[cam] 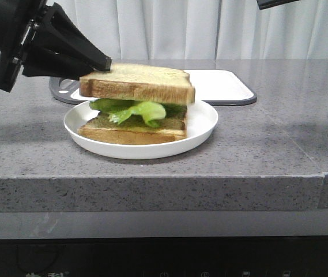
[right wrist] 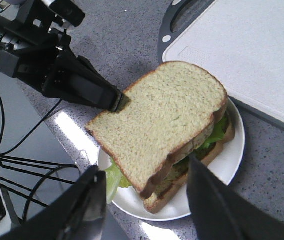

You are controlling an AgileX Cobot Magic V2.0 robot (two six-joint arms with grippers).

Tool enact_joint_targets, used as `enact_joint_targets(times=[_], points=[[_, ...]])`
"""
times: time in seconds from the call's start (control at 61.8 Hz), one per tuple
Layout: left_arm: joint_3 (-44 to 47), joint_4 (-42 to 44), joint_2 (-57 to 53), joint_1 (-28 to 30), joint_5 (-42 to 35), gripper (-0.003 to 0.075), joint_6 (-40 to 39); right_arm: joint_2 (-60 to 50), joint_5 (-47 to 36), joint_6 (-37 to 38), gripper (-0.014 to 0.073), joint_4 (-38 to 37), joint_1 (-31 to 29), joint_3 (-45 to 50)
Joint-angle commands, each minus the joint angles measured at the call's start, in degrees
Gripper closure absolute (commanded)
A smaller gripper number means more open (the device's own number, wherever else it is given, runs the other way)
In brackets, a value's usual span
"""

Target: Left arm grabs bread, right arm adds lettuce

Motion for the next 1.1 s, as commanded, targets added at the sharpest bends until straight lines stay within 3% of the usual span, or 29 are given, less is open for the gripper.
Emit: enact_joint_targets(times=[0.0,0.13,0.34,0.486,0.599,0.777,1.085], points=[[-1.8,-2.3,-2.0,-0.2,1.9,0.0374,0.3,-2.0,0.2,0.9,0.0198,1.9,-0.4,-1.3],[-1.8,1.0,-3.7,1.2,3.0,0.033,0.1,-3.2,-0.1,6.8,0.0198,-5.0,-0.4,-1.3],[-1.8,14.4,-12.0,3.5,1.7,0.0331,-6.5,-7.9,-0.4,26.5,0.0198,-26.5,-0.4,-1.3],[-1.8,34.4,-20.5,4.3,-1.1,0.0331,-18.4,-13.5,0.5,42.6,0.0198,-43.7,-0.4,-1.3],[-1.8,52.5,-27.0,4.3,-1.4,0.0331,-30.6,-19.0,2.0,50.2,0.0198,-52.0,-0.4,-1.3],[-1.5,67.6,-35.9,4.3,-2.4,0.0331,-41.8,-26.4,3.8,56.1,0.0198,-57.8,-0.4,-1.2],[7.3,68.6,-51.4,4.3,-10.5,0.0331,-45.3,-38.8,1.5,57.1,0.0198,-58.4,-0.4,4.7]])
